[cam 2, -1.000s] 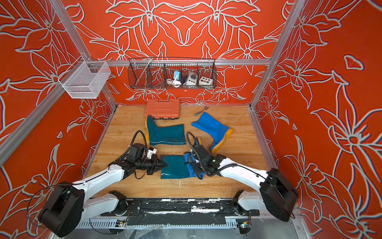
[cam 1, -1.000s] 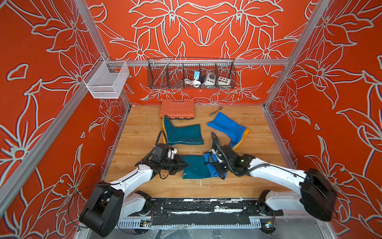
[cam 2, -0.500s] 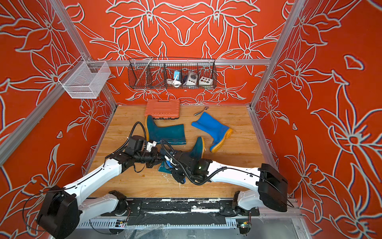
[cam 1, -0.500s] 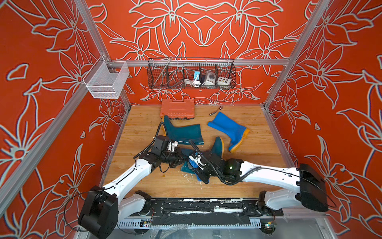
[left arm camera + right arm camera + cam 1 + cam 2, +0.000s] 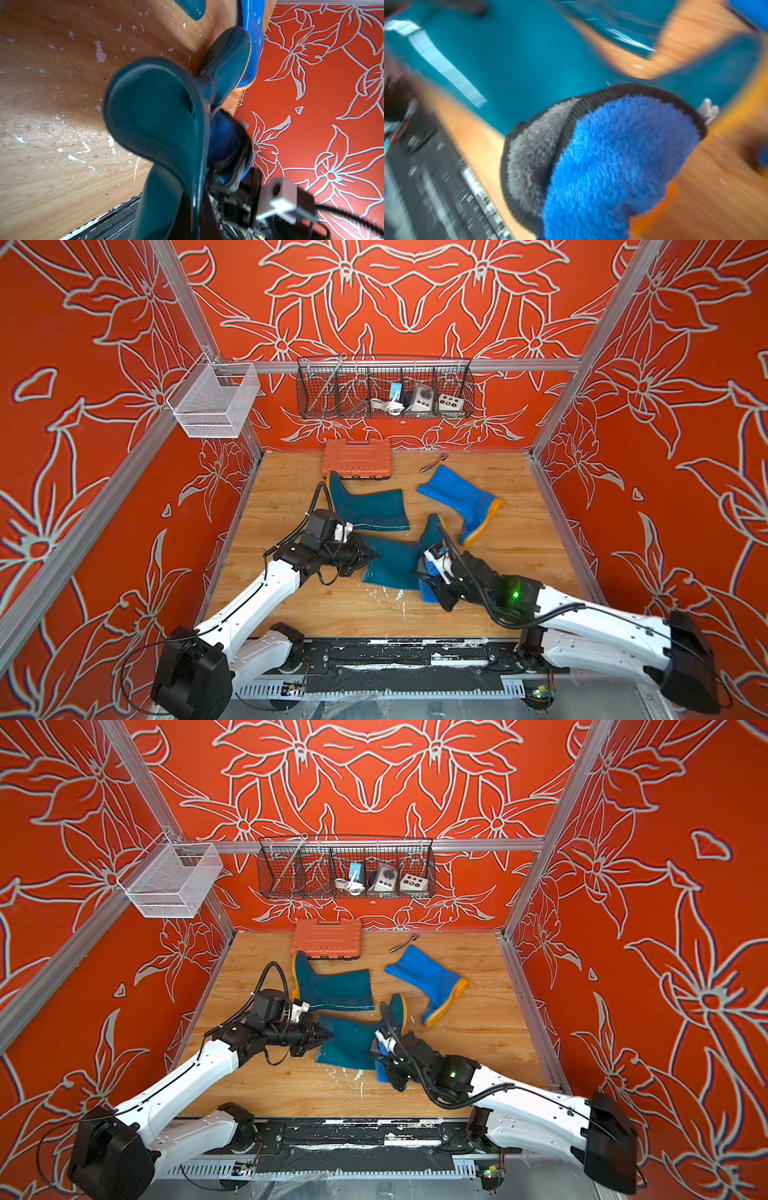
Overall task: Wipe the rubber boots with a cloth
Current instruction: Wipe the dirt off the rubber boot.
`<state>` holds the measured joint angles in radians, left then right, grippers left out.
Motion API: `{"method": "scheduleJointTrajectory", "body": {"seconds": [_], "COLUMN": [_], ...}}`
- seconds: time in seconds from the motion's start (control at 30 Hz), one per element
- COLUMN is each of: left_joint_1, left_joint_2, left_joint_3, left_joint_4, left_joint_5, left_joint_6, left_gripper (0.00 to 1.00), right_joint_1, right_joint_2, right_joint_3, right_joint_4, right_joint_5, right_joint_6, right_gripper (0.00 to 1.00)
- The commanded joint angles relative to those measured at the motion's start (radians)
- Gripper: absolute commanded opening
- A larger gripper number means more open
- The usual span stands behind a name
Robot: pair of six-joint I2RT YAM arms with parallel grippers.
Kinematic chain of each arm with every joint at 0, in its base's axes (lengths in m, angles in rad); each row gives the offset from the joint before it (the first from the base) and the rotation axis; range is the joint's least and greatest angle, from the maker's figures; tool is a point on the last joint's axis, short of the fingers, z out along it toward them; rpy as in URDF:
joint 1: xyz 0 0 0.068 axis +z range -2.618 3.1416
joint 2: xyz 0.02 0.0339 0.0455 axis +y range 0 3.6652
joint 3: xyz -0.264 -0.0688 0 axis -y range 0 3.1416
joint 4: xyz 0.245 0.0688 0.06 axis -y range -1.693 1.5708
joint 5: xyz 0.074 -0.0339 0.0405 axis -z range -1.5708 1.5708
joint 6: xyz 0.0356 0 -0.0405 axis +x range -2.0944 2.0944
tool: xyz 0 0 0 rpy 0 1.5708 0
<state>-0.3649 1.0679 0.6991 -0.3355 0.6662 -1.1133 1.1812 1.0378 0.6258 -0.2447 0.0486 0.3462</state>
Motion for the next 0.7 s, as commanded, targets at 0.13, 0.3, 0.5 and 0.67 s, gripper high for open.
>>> {"method": "scheduleJointTrajectory", "body": {"seconds": [0.13, 0.3, 0.5, 0.67], "left_joint_1": [0.006, 0.01, 0.023, 0.024], "left_joint_2": [-0.025, -0.022, 0.026, 0.044], "left_joint_3": [0.035, 0.046, 0.055, 0.077], "left_joint_4": [0.06, 0.062, 0.085, 0.096], "left_joint_5": [0.015, 0.046, 0.117, 0.143], "left_joint_6": [-0.14, -0.143, -0.108, -0.082], "left_gripper": [0.0, 0.0, 0.0, 0.0], "right_joint_1": [0.227, 0.183, 0.011, -0.084], "right_joint_2": [0.285, 0.339, 0.294, 0.153], "right_joint_3": [0.254, 0.252, 0.06, -0.141], "right_joint_4": [0.189, 0.165, -0.046, -0.098], "right_joint_5": [0.05, 0.14, 0.129, 0.059], "right_joint_6": [-0.258, -0.207, 0.128, 0.28], "right_gripper": [0.0, 0.0, 0.0, 0.0]}}
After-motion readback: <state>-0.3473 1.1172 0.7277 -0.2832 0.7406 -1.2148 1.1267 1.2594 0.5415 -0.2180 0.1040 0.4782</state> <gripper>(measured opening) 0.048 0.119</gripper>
